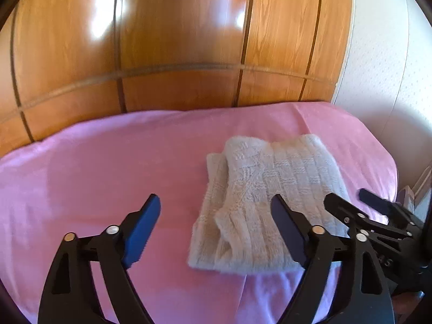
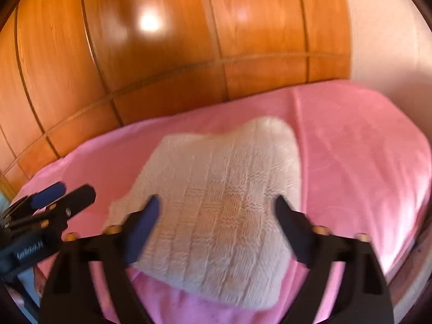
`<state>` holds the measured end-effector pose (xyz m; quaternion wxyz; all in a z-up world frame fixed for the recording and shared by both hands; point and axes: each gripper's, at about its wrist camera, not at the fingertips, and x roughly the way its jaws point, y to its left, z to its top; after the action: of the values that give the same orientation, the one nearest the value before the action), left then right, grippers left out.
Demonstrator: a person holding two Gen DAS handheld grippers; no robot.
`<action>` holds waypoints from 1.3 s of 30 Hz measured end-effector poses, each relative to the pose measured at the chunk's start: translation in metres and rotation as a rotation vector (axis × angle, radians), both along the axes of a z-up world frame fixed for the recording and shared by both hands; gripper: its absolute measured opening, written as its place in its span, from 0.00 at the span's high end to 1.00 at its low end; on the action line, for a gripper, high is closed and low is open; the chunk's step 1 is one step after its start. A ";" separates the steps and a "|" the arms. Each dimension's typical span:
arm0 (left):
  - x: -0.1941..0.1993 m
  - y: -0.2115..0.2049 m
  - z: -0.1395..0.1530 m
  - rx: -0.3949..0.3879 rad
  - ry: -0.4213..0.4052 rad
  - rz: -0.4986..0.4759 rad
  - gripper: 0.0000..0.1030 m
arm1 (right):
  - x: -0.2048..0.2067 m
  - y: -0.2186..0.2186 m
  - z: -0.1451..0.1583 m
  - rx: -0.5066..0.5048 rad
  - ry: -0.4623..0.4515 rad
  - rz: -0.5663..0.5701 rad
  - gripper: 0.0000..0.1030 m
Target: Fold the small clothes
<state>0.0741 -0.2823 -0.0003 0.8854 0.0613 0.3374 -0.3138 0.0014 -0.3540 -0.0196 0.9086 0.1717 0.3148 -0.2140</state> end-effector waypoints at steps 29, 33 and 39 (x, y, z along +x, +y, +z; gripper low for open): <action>-0.059 0.067 0.018 -0.020 -0.069 0.112 0.04 | -0.060 0.065 0.025 -0.102 -0.023 -0.177 0.02; -0.059 0.066 0.018 -0.010 -0.078 0.123 0.04 | -0.058 0.065 0.023 -0.094 -0.013 -0.169 0.02; -0.060 0.065 0.017 -0.001 -0.097 0.127 0.04 | -0.057 0.065 0.023 -0.091 -0.014 -0.170 0.02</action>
<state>0.0143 -0.2172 0.0164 0.9188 0.0543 0.2973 -0.2538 -0.0558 -0.2892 0.0037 0.8962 0.1579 0.2825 -0.3034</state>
